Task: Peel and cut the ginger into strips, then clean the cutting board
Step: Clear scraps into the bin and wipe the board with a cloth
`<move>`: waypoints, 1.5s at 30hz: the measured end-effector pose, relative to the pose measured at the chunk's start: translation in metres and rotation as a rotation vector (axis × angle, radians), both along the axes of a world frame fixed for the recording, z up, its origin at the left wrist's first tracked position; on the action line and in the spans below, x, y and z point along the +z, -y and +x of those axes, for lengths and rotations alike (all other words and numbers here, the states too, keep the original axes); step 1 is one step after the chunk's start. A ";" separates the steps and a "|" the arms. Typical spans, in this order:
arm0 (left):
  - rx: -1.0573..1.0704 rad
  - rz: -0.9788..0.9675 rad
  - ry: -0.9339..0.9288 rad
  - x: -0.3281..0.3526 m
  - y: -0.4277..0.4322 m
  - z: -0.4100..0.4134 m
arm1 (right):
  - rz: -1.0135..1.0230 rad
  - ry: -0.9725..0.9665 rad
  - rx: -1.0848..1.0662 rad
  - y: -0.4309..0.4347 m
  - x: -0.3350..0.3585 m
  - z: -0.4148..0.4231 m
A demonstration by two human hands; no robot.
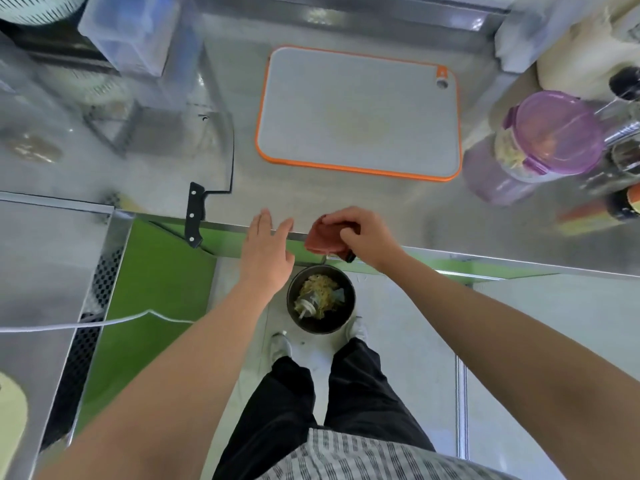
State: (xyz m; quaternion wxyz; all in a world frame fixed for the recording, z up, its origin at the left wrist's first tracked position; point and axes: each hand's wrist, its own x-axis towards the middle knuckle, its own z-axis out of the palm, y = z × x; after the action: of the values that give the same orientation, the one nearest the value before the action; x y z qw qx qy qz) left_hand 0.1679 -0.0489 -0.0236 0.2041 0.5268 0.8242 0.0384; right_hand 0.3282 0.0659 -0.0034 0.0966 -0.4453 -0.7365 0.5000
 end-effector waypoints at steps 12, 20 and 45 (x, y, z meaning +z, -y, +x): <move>0.144 0.201 -0.027 0.019 0.001 -0.048 | 0.082 -0.017 -0.190 -0.030 -0.006 -0.045; 0.480 0.047 -0.121 0.014 -0.003 -0.083 | -0.097 -0.026 0.043 0.002 -0.011 -0.051; 0.510 0.034 0.439 0.024 0.092 -0.036 | 0.207 -0.244 -0.254 0.090 0.013 -0.067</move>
State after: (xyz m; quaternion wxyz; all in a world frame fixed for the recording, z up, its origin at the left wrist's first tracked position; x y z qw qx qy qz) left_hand 0.1319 -0.1410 0.0002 0.3517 0.2860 0.8651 0.2145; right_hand 0.2609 -0.0244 0.0099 0.2927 -0.4582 -0.7048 0.4556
